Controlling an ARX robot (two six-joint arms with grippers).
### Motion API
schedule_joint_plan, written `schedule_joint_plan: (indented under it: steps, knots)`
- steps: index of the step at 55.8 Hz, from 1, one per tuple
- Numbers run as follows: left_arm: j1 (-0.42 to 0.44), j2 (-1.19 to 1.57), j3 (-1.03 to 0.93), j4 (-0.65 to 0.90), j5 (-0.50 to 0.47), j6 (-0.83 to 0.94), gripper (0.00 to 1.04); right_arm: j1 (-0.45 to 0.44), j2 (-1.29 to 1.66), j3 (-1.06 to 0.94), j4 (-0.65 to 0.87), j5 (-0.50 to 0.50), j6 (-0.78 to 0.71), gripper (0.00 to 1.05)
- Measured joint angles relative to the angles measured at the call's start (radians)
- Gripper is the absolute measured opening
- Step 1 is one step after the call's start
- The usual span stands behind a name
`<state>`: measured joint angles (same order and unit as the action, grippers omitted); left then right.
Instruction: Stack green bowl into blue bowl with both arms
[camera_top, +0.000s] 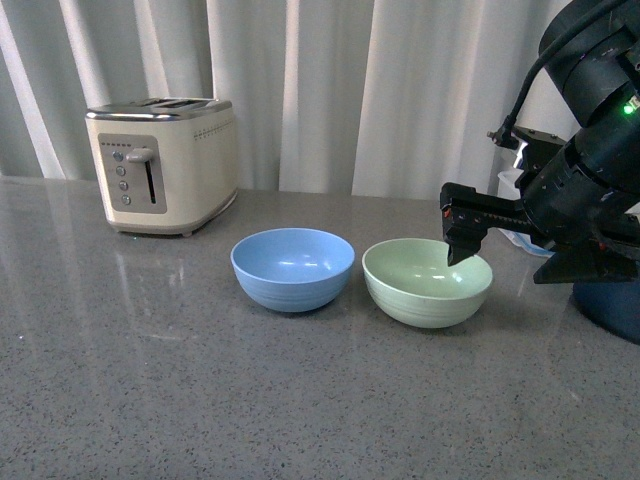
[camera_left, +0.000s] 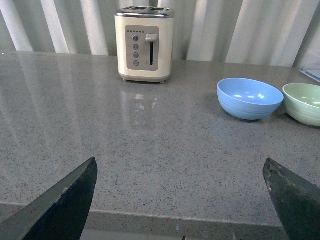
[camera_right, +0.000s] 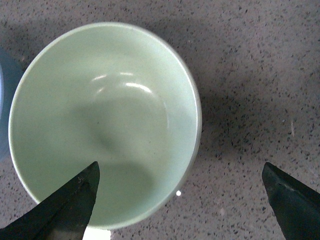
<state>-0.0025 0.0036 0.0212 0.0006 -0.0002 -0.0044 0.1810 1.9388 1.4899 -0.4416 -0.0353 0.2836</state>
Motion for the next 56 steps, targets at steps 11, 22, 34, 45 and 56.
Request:
schedule_joint_plan:
  steps: [11,22,34,45,56]
  knots:
    - [0.0,0.0,0.0,0.0,0.0,0.0,0.98,-0.012,0.063,0.067,-0.01,-0.003,-0.019,0.95]
    - [0.0,0.0,0.0,0.0,0.0,0.0,0.98,-0.017,0.134,0.135,-0.022,-0.013,-0.034,0.95]
    - [0.0,0.0,0.0,0.0,0.0,0.0,0.98,-0.021,0.19,0.181,-0.029,-0.029,-0.052,0.95]
    - [0.0,0.0,0.0,0.0,0.0,0.0,0.98,-0.026,0.203,0.185,-0.018,-0.045,-0.068,0.7]
    - [0.0,0.0,0.0,0.0,0.0,0.0,0.98,-0.027,0.203,0.172,0.008,-0.069,-0.066,0.31]
